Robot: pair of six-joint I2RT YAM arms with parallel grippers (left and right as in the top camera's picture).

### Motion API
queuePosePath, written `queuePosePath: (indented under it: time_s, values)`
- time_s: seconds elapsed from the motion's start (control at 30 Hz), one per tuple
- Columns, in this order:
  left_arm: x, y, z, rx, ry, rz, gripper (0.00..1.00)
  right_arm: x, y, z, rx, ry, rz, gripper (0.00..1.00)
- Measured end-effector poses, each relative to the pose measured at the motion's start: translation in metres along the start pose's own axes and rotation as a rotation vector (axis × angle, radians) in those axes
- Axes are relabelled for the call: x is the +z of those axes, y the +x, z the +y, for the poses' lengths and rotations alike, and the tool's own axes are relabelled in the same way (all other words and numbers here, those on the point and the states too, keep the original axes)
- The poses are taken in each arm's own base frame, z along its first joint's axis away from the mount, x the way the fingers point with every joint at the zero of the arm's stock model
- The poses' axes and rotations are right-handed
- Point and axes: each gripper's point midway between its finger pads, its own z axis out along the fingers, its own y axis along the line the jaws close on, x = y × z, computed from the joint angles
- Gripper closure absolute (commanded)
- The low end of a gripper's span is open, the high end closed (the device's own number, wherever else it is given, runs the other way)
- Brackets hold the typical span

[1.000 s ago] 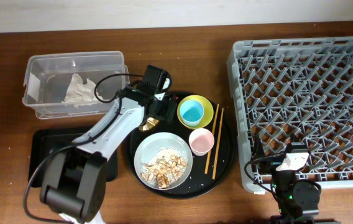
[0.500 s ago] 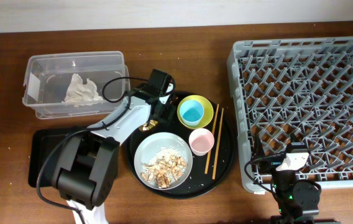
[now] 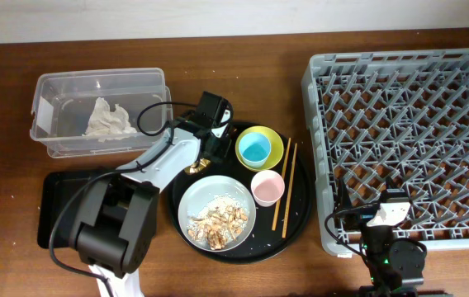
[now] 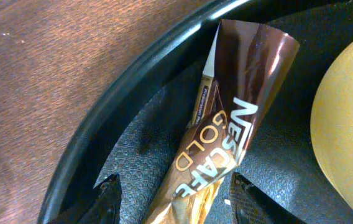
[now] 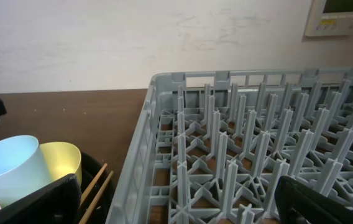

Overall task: Sort waste into correct bins and load items into the dishwasher rack
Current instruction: 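Return the left gripper to the tray and grasp the gold Nescafe sachet, then move the sachet with the left gripper and release it into the clear bin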

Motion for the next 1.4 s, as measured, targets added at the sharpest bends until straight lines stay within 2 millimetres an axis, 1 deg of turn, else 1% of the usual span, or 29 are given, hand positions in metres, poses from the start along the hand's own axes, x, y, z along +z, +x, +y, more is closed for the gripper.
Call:
queuePosePath:
  time_s: [0.1, 0.17, 0.23, 0.27, 0.33, 0.43, 0.5, 0.53, 0.57, 0.63, 0.7, 0.73, 0.8, 0.83, 0.87, 0.93, 0.97, 1.0, 1.03, 1.07, 1.1, 1.13, 1.17, 1.2, 1.23, 1.27, 1.3, 1.33, 1.4]
  values:
    - [0.011, 0.004, -0.001, 0.002, 0.0, 0.016, 0.46, 0.0, 0.0, 0.0, 0.0, 0.0, 0.0, 0.02]
    - [0.013, 0.004, -0.002, 0.002, 0.003, 0.014, 0.56, 0.0, 0.0, 0.0, 0.0, 0.0, 0.0, 0.02]
    - [0.013, 0.004, -0.002, 0.003, 0.004, 0.015, 0.62, 0.0, 0.0, 0.0, 0.001, 0.0, 0.0, 0.02]
    - [0.013, 0.004, -0.002, 0.002, 0.005, 0.014, 0.7, 0.0, 0.0, 0.0, 0.0, 0.0, 0.0, 0.02]
    - [0.013, 0.004, -0.003, 0.009, 0.006, 0.015, 0.75, 0.0, 0.0, 0.0, 0.001, 0.0, 0.0, 0.02]
    - [0.013, 0.005, -0.003, 0.005, 0.007, 0.022, 0.81, 0.0, 0.0, 0.0, 0.0, 0.0, 0.0, 0.02]
    - [0.01, 0.008, -0.003, 0.005, 0.005, 0.032, 0.89, 0.0, 0.0, 0.0, 0.0, 0.0, 0.0, 0.02]
    - [0.006, 0.008, -0.002, -0.001, 0.004, 0.032, 0.96, 0.0, 0.0, 0.0, 0.0, 0.0, 0.0, 0.02]
    - [-0.001, 0.006, -0.002, -0.005, 0.005, 0.024, 0.99, 0.0, 0.0, 0.0, 0.001, 0.0, 0.0, 0.02]
    - [-0.018, -0.001, -0.001, -0.011, 0.004, -0.008, 0.99, 0.0, 0.0, 0.0, 0.001, 0.0, 0.0, 0.02]
    - [-0.046, -0.015, 0.003, -0.046, -0.008, -0.075, 0.99, 0.0, 0.0, 0.0, 0.0, 0.0, 0.0, 0.02]
    - [-0.055, -0.019, 0.006, -0.061, -0.018, -0.099, 0.99, 0.0, 0.0, 0.0, 0.0, 0.0, 0.0, 0.02]
    - [-0.088, -0.034, 0.022, -0.131, -0.065, -0.188, 0.99, 0.0, 0.0, 0.0, 0.0, 0.0, 0.0, 0.02]
    - [-0.104, -0.04, 0.036, -0.183, -0.101, -0.236, 0.99, 0.0, 0.0, 0.0, 0.0, 0.0, 0.0, 0.02]
    - [-0.121, -0.047, 0.061, -0.278, -0.155, -0.295, 0.99, 0.0, 0.0, 0.0, 0.001, 0.0, 0.0, 0.02]
    - [-0.133, -0.049, 0.102, -0.446, -0.216, -0.354, 0.99, 0.0, 0.0, 0.0, 0.0, 0.0, 0.0, 0.02]
    - [-0.138, -0.042, 0.143, -0.603, -0.27, -0.382, 0.98, 0.0, 0.0, 0.0, 0.0, 0.0, 0.0, 0.02]
    - [-0.141, -0.037, 0.168, -0.704, -0.302, -0.403, 0.99, 0.0, 0.0, 0.0, 0.0, 0.0, 0.0, 0.02]
    - [-0.146, -0.035, 0.191, -0.803, -0.32, -0.446, 0.98, 0.0, 0.0, 0.0, 0.001, 0.0, 0.0, 0.02]
    - [-0.157, -0.033, 0.228, -0.947, -0.346, -0.525, 0.94, 0.0, 0.0, 0.0, 0.0, 0.0, 0.0, 0.02]
    - [-0.16, -0.03, 0.242, -0.997, -0.354, -0.552, 0.88, 0.0, 0.0, 0.0, 0.0, 0.0, 0.0, 0.02]
    - [-0.163, -0.032, 0.252, -1.03, -0.352, -0.587, 0.86, 0.0, 0.0, 0.0, 0.001, 0.0, 0.0, 0.02]
    - [-0.164, -0.033, 0.268, -1.083, -0.342, -0.627, 0.79, 0.0, 0.0, 0.0, 0.0, 0.0, 0.0, 0.02]
    - [-0.16, -0.03, 0.275, -1.103, -0.341, -0.63, 0.68, 0.0, 0.0, 0.0, 0.0, 0.0, 0.0, 0.02]
    - [-0.153, -0.028, 0.282, -1.126, -0.341, -0.629, 0.66, 0.0, 0.0, 0.0, 0.0, 0.0, 0.0, 0.02]
    - [-0.148, -0.026, 0.285, -1.139, -0.338, -0.622, 0.59, 0.0, 0.0, 0.0, 0.0, 0.0, 0.0, 0.02]
    - [-0.141, -0.023, 0.287, -1.147, -0.334, -0.606, 0.39, 0.0, 0.0, 0.0, 0.0, 0.0, 0.0, 0.02]
    - [-0.134, -0.021, 0.286, -1.153, -0.318, -0.591, 0.31, 0.0, 0.0, 0.0, 0.0, 0.0, 0.0, 0.02]
    - [-0.131, -0.027, 0.282, -1.153, -0.267, -0.599, 0.31, 0.0, 0.0, 0.0, 0.0, 0.0, 0.0, 0.02]
